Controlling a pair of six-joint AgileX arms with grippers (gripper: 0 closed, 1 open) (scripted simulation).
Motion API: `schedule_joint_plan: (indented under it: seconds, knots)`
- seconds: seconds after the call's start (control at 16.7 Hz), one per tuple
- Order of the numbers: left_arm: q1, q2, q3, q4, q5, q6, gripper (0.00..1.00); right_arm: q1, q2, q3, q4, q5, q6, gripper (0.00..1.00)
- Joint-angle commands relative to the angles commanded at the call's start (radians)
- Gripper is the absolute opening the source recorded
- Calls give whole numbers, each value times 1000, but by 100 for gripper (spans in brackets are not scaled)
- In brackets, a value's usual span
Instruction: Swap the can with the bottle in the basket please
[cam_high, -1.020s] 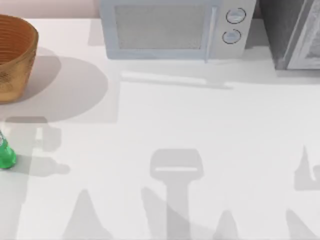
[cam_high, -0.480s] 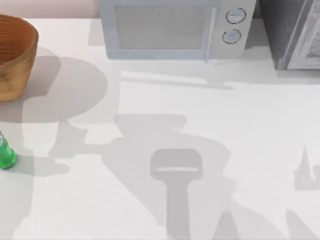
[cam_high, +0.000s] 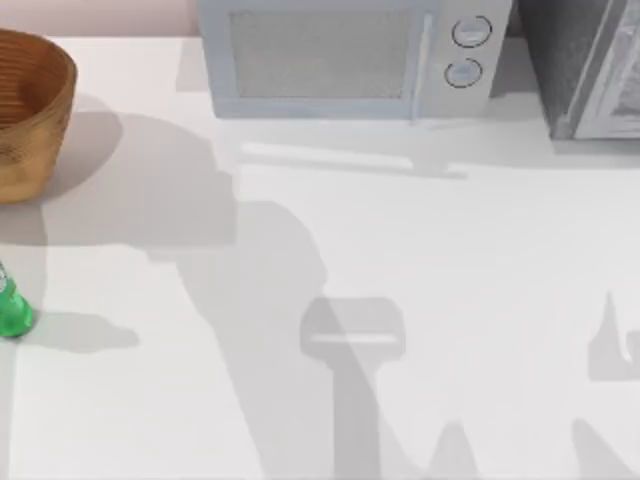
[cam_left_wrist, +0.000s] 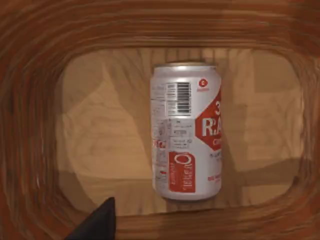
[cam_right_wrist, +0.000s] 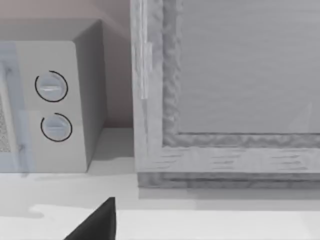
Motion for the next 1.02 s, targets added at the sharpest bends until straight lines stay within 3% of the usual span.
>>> schedule_joint_plan:
  seconds: [0.36,0.72,1.02]
  knots:
    - [20,228,214,-110,34,21,100,0,0,0,0,0,0,100]
    - [12,230,220,-107,34,21,100,0,0,0,0,0,0,100]
    - [-1,254,127,7,32,-1,100,0,0,0,0,0,0,100]
